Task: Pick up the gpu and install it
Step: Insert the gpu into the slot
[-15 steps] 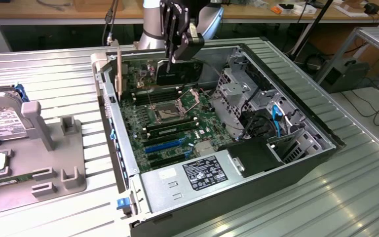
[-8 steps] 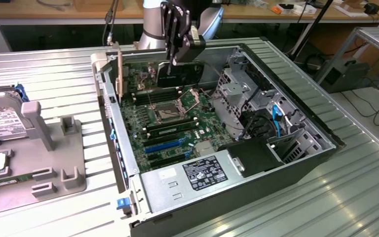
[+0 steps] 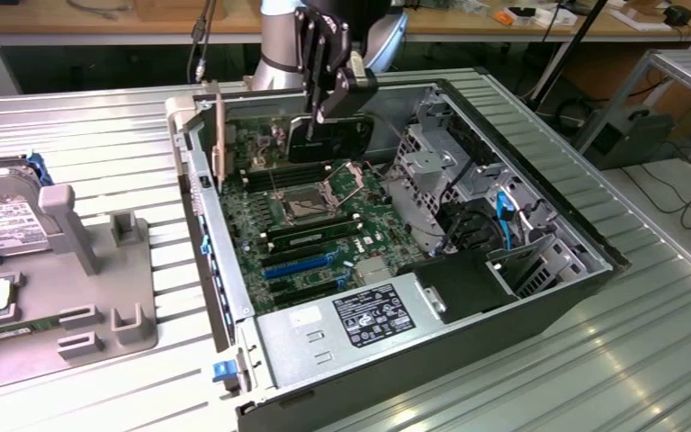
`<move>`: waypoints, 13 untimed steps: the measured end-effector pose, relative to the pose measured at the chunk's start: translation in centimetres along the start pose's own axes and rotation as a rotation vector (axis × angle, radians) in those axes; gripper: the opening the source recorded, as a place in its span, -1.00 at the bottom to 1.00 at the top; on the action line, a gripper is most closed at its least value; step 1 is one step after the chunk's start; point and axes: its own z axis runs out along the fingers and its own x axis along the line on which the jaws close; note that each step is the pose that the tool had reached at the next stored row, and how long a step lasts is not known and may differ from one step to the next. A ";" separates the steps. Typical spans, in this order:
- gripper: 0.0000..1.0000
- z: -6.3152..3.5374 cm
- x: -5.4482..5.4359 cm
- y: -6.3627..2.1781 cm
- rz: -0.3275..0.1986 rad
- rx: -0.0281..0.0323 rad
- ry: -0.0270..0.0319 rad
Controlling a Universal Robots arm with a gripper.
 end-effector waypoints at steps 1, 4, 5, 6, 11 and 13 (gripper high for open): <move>-0.47 0.01 0.1 0.00 0.000 0.0000 0.0000; -0.47 0.04 0.3 -0.01 0.000 0.0000 0.0000; -0.47 0.05 0.4 -0.02 0.000 0.0000 0.0000; -0.47 0.06 0.4 -0.02 0.000 0.0000 0.0000; -0.47 0.09 0.7 -0.07 0.000 0.0000 0.0000; -0.47 0.12 0.8 -0.10 0.000 0.0001 -0.0001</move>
